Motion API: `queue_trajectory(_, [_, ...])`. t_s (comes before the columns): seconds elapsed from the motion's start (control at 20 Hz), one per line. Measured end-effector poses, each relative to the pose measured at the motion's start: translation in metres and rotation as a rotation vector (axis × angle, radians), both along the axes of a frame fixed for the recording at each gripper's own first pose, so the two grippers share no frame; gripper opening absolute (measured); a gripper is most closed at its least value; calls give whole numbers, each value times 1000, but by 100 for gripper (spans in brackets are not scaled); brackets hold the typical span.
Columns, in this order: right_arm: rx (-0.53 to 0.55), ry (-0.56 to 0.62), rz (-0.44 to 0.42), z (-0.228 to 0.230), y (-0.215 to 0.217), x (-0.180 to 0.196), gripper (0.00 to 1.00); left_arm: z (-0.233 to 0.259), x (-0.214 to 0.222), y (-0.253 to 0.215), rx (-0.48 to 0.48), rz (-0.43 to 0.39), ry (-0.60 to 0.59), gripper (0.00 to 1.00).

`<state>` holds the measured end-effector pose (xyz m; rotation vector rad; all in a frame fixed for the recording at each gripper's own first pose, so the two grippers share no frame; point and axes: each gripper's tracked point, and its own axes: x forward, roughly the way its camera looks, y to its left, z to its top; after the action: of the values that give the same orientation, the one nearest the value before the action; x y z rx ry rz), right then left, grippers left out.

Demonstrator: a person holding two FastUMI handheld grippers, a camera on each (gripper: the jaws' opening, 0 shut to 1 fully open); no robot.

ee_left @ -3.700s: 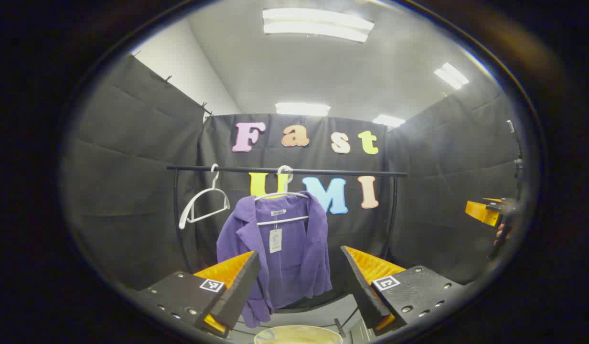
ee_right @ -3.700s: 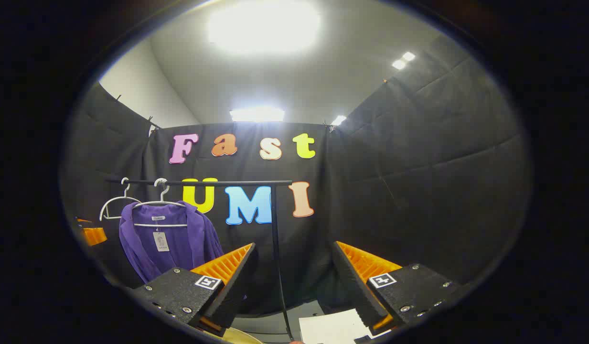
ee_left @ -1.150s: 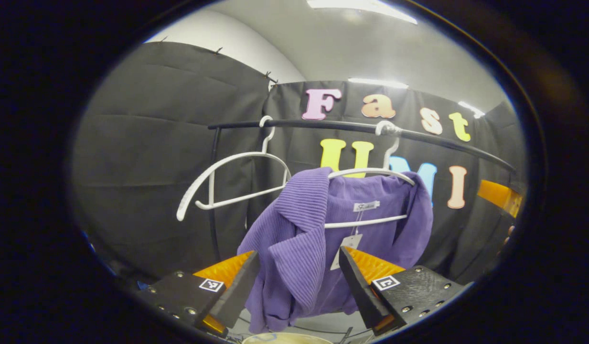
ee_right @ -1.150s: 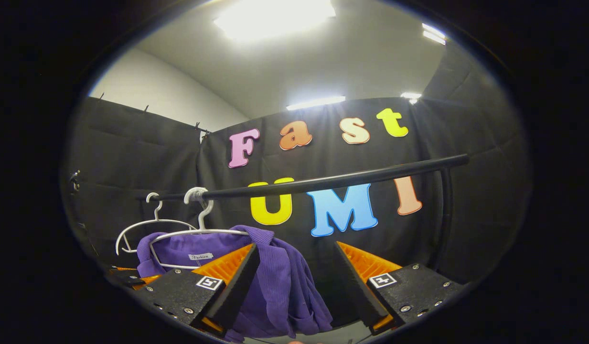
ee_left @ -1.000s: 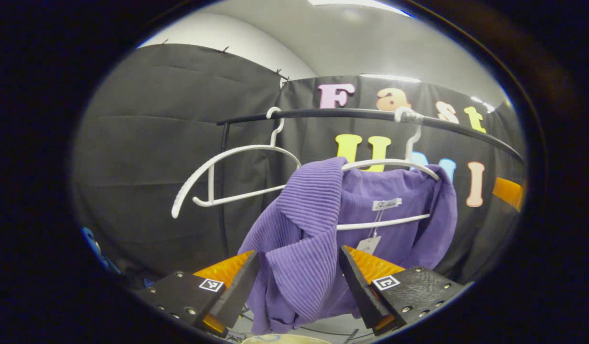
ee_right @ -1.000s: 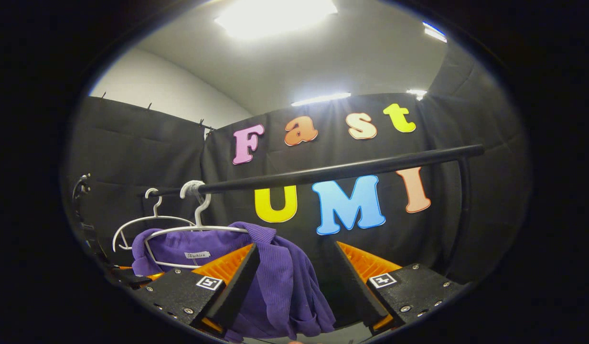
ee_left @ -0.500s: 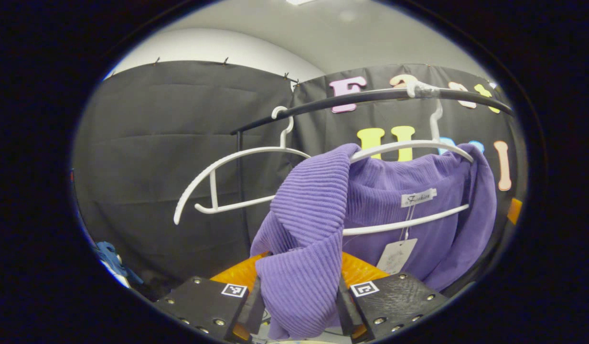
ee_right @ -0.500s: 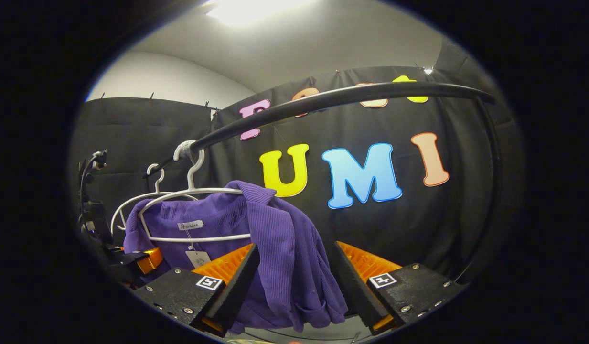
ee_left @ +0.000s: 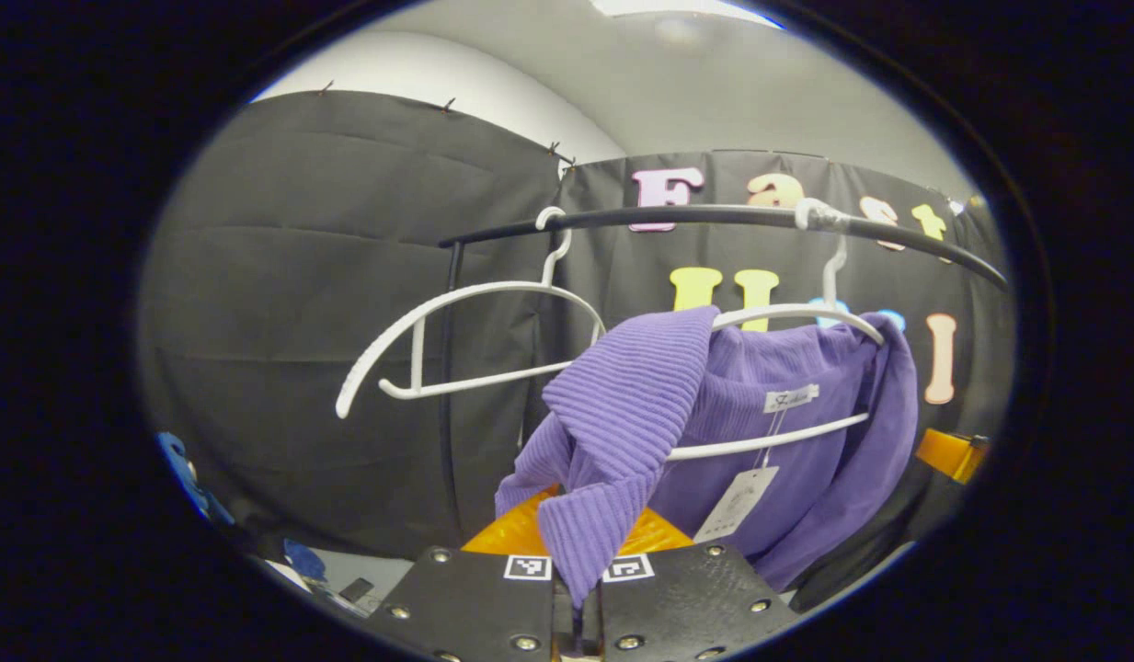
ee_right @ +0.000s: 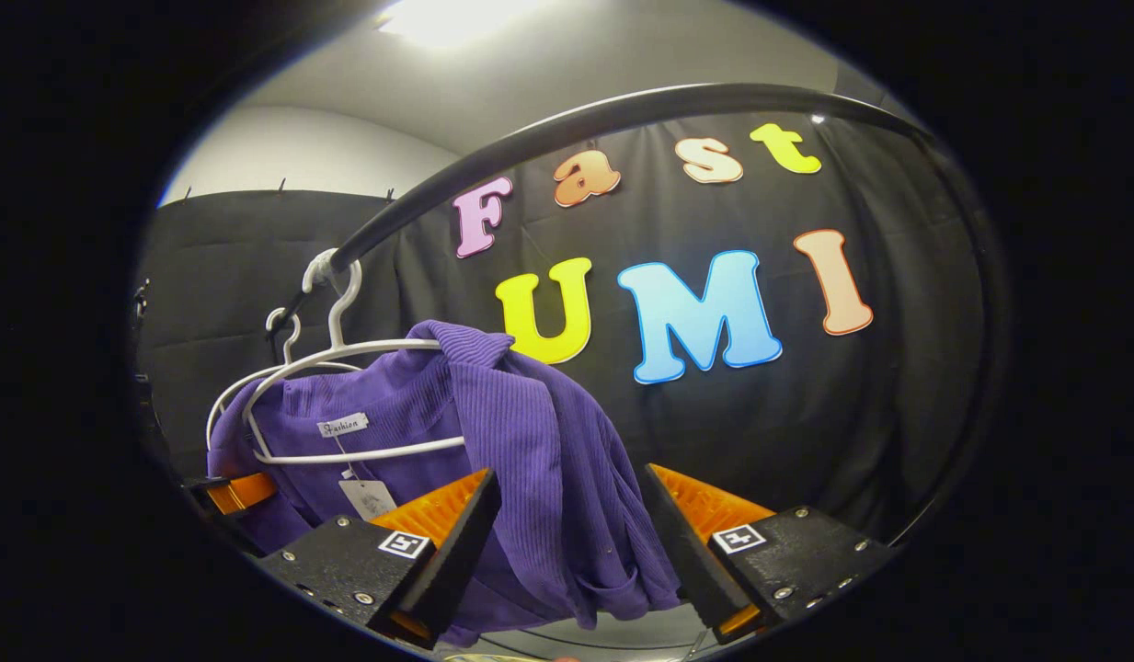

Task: Grasp the clothes on the hanger with both hands and then place them into the laundry hamper below.

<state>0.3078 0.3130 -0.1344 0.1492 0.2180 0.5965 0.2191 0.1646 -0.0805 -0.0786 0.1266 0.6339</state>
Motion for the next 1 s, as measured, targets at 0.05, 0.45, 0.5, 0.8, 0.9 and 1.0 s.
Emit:
queue_trajectory(0.05, [0, -7, -3, 3, 2, 1, 96, -1, -4, -1, -18, -22, -6, 0])
queue_trajectory(0.45, [72, -30, -7, 45, 51, 1, 95, 14, -19, 1, -61, -144, -53, 0])
queue_trajectory(0.5, [85, -34, -19, 48, 58, 3, 95, 15, -18, 3, -60, -155, -56, 0])
queue_trajectory(0.8, [-6, -23, -106, 26, 65, 27, 95, 19, -18, 6, -73, -229, -83, 0])
queue_trajectory(0.9, [-41, -13, -102, 16, 67, 29, 95, 19, -18, 6, -83, -251, -90, 0])
queue_trajectory(1.0, [-57, -30, -85, 18, 70, 29, 95, 21, -18, 8, -77, -267, -88, 0])
